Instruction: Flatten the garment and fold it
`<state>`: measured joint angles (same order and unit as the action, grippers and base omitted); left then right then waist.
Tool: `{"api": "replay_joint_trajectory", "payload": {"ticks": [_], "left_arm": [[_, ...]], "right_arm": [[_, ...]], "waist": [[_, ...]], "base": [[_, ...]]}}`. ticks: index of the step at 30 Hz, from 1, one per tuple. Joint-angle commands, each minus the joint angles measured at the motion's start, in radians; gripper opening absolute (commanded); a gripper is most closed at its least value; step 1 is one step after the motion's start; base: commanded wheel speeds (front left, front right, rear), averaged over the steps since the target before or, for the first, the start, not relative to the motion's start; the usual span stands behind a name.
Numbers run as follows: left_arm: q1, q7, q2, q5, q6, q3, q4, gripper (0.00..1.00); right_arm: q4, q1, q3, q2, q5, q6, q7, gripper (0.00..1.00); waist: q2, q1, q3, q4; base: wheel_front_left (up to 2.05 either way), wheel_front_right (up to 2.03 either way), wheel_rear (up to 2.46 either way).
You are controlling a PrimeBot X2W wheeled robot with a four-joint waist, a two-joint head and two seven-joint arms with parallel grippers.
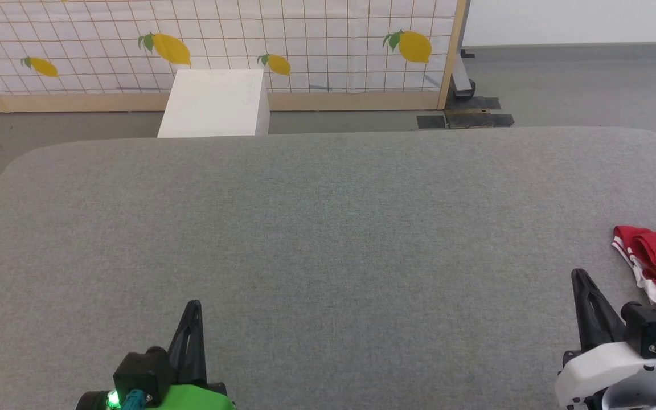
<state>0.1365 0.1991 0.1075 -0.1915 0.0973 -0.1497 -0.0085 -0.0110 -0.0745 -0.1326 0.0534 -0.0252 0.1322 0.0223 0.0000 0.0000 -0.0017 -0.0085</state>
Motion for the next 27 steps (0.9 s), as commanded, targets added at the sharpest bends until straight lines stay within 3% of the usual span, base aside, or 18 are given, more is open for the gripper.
{"api": "replay_joint_trajectory", "payload": {"ticks": [1,27], "left_arm": [[-0.024,-0.005,-0.004,0.019,-0.008,0.006,0.002,0.0],[-0.054,-0.057,-0.018,0.064,-0.031,0.044,0.004,0.0]], "right_arm": [[0.002,0.015,0.006,-0.001,0.005,0.0,-0.001,0.0],[0.005,0.031,0.039,-0.001,0.011,-0.001,-0.007,0.0]], "waist": [[0.0,0.0,0.0,0.0],[0.0,0.0,0.0,0.002]], "base": [[0.0,0.0,0.0],[0.0,0.0,0.0]]}}
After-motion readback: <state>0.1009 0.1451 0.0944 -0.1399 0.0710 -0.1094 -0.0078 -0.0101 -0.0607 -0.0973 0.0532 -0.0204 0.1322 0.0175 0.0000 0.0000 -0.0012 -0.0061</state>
